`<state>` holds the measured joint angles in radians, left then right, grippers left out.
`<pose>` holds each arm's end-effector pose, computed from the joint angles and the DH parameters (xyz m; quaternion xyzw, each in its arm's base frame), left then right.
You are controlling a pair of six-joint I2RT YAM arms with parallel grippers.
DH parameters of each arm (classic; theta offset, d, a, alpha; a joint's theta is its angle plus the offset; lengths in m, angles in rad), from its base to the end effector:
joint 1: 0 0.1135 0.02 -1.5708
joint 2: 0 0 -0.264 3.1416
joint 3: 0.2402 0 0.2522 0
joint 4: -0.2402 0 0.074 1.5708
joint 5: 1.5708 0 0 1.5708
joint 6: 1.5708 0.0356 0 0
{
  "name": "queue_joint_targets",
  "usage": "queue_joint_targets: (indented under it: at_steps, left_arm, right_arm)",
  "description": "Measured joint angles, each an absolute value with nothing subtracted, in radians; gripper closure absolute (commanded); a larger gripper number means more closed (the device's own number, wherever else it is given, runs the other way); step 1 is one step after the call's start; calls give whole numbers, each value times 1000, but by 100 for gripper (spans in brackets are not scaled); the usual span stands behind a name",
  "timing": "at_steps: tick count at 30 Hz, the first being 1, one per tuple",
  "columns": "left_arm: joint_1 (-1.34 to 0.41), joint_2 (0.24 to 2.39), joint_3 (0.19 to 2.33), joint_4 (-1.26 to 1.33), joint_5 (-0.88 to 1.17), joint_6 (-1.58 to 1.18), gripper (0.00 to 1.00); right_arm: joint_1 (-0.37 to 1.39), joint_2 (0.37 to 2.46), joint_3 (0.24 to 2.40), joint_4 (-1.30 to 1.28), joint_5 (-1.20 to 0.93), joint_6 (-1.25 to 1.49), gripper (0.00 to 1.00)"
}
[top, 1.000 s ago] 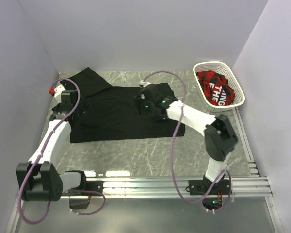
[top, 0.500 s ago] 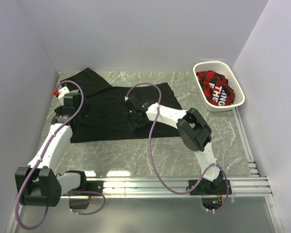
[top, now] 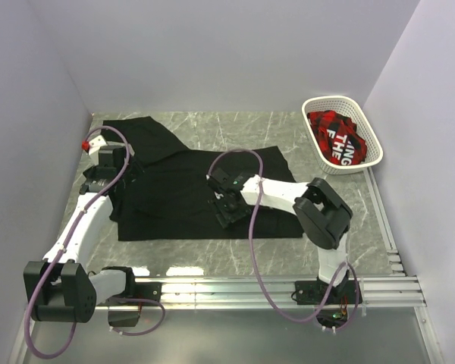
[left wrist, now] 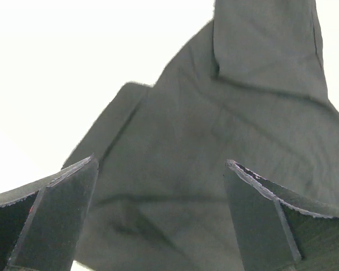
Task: Fold and stack the long sleeve shirts
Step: Fold the shirt
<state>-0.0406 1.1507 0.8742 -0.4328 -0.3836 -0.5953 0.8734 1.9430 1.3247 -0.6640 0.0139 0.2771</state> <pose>0.2459 0.0033 0.2757 -0.3208 0.8361 0.0364 0.4435 0.2454 0.2922 0.1613 -0.2897 0.9462 0.0724 0.1244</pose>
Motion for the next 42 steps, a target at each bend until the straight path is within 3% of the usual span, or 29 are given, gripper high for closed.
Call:
queue_joint_targets:
  at_steps: [8, 17, 26, 33, 42]
  left_arm:
    - [-40, 1149, 874, -432, -356, -597, 1]
    - [-39, 1295, 894, -440, -255, -598, 1]
    - [-38, 1602, 1129, -479, -161, -619, 7]
    - [-36, 1810, 1332, -455, -159, -650, 18]
    - [-24, 2051, 1549, -455, -205, -652, 23]
  right_arm:
    - [886, 1817, 1159, -727, -79, 286, 35]
    - [842, 1788, 1222, -840, -51, 244, 36]
    - [554, 1667, 1385, -749, 18, 285, 38]
    - [534, 1645, 1317, -690, -14, 333, 38]
    - [525, 1645, 1271, -649, -86, 355, 39]
